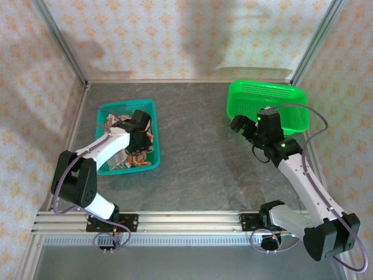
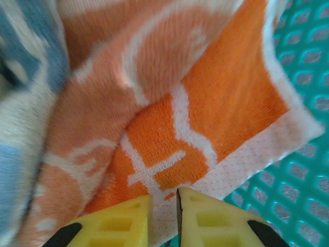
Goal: Fold and stack the towels
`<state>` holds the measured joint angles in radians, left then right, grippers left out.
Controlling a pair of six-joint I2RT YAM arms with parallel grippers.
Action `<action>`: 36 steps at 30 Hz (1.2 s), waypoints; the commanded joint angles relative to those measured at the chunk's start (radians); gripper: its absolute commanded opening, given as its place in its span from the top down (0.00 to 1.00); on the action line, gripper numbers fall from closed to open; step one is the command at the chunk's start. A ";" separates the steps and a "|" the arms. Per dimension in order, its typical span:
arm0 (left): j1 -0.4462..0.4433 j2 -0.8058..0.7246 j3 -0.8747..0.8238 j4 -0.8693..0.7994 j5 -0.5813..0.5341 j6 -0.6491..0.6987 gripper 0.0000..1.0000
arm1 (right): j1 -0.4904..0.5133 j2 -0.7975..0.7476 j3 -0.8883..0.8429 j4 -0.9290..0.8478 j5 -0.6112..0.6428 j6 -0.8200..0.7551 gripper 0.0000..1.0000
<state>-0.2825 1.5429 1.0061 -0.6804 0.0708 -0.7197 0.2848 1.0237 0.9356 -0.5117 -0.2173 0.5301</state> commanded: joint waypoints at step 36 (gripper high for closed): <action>0.475 -0.129 0.213 -0.158 -0.036 0.288 0.45 | 0.164 0.010 0.025 0.081 0.064 0.010 0.01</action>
<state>0.1471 1.3796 1.1969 -0.8070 0.0475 -0.4614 0.4202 1.0515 0.9485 -0.4808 -0.1822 0.5377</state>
